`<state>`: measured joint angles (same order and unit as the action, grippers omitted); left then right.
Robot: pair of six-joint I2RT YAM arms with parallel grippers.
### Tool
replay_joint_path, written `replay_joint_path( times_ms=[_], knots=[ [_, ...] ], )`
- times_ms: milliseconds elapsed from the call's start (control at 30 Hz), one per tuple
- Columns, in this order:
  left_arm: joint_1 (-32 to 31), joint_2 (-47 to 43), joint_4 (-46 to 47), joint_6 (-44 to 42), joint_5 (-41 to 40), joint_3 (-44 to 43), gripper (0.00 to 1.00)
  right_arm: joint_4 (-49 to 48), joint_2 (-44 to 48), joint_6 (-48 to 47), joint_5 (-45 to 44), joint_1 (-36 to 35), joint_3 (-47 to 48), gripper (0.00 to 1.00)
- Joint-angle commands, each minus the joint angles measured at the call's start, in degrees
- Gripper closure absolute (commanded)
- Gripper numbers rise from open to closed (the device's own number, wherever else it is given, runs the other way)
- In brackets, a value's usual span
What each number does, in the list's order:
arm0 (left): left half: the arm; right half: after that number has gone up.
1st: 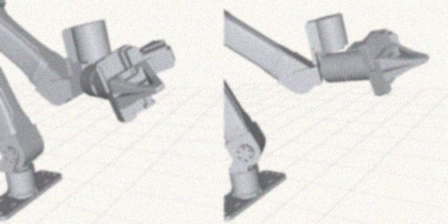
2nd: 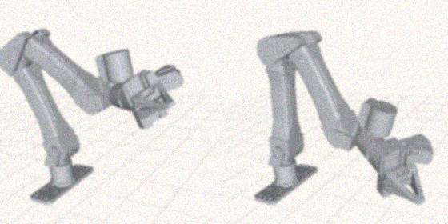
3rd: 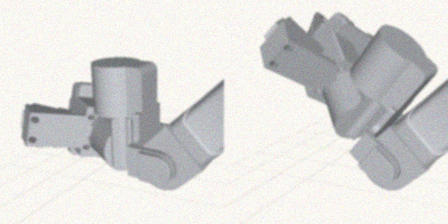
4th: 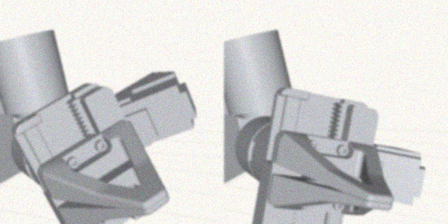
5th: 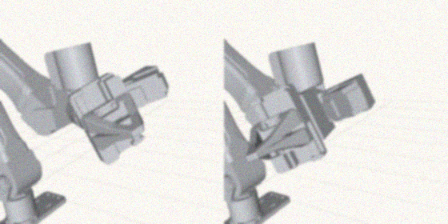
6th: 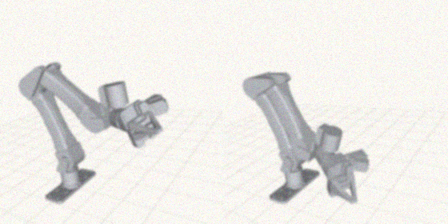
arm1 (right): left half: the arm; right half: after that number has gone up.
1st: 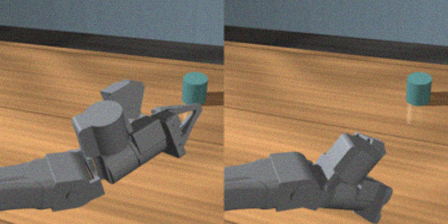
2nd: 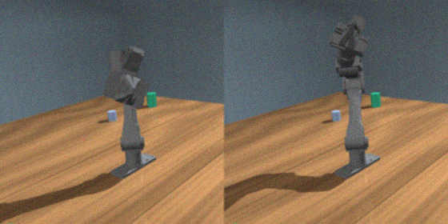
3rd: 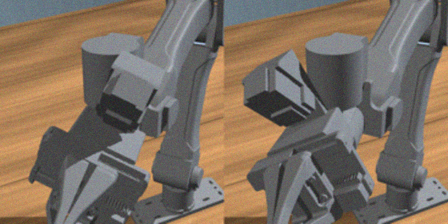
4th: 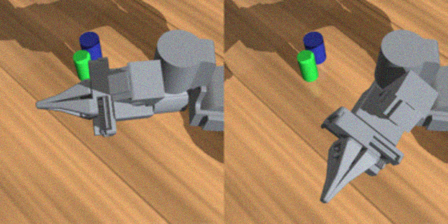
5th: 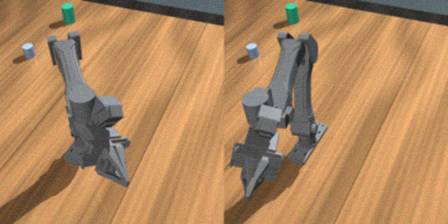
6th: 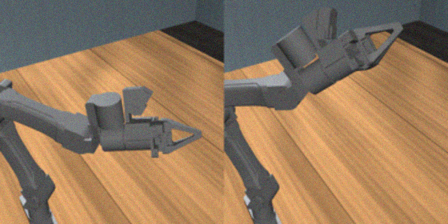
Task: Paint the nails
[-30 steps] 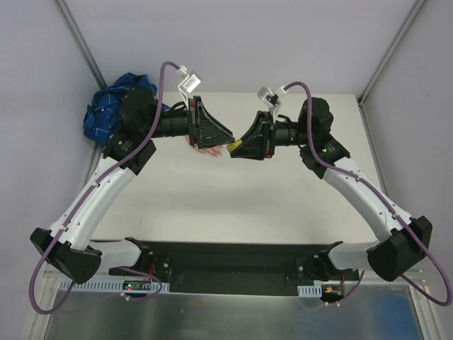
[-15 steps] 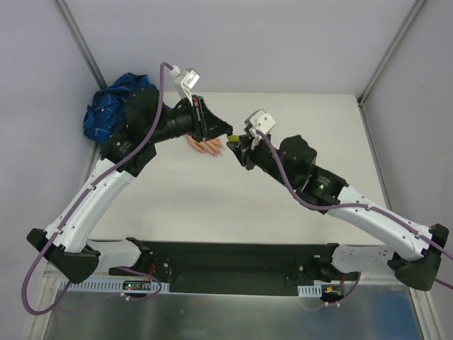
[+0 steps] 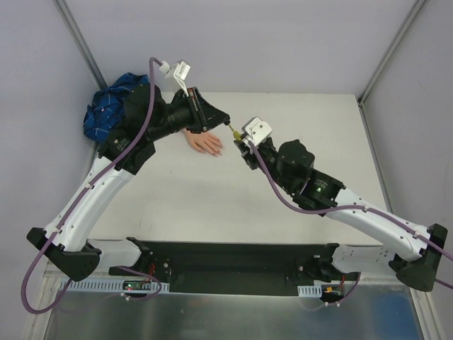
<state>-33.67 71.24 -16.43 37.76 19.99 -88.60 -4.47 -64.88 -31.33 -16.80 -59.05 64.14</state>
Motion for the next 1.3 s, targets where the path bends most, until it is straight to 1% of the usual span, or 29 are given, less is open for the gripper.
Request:
replay_joint_path(
  times_ms=[0, 267, 400, 567, 600, 667, 867, 1267],
  knots=[
    [0.1, -1.28, 1.13, 1.09, -0.21, -1.14, 1.0, -2.48, 2.74, 2.06, 4.04, 1.83, 0.2, 1.0],
    [0.1, -2.6, 1.31, 1.0, -0.13, -0.88, 1.0, -1.33, 3.53, 3.46, 6.68, 2.97, -1.21, 1.0],
    [0.18, -2.25, 1.92, 1.79, 2.24, -0.79, 1.0, -2.2, 4.41, 6.54, 14.05, 5.6, -1.74, 1.0],
    [0.18, -2.25, 2.89, 2.32, 3.65, -0.09, 1.0, -3.09, 5.12, 7.42, 16.18, 7.19, -2.35, 1.0],
    [0.18, -2.07, 3.06, 2.41, 4.0, 0.09, 1.0, -3.18, 5.12, 7.51, 18.36, 7.28, -2.18, 1.0],
    [0.18, -1.98, 3.42, 2.58, 4.27, 0.35, 1.0, -2.74, 4.85, 7.51, 19.25, 7.28, -1.83, 1.0],
    [0.18, -1.46, 4.03, 2.85, 4.88, 0.35, 1.0, -2.74, 4.76, 7.6, 20.14, 7.28, -1.21, 1.0],
    [0.18, -1.37, 4.12, 2.85, 4.71, 1.15, 1.0, -4.58, 5.91, 8.22, 18.55, 7.45, -1.65, 1.0]
  ],
)
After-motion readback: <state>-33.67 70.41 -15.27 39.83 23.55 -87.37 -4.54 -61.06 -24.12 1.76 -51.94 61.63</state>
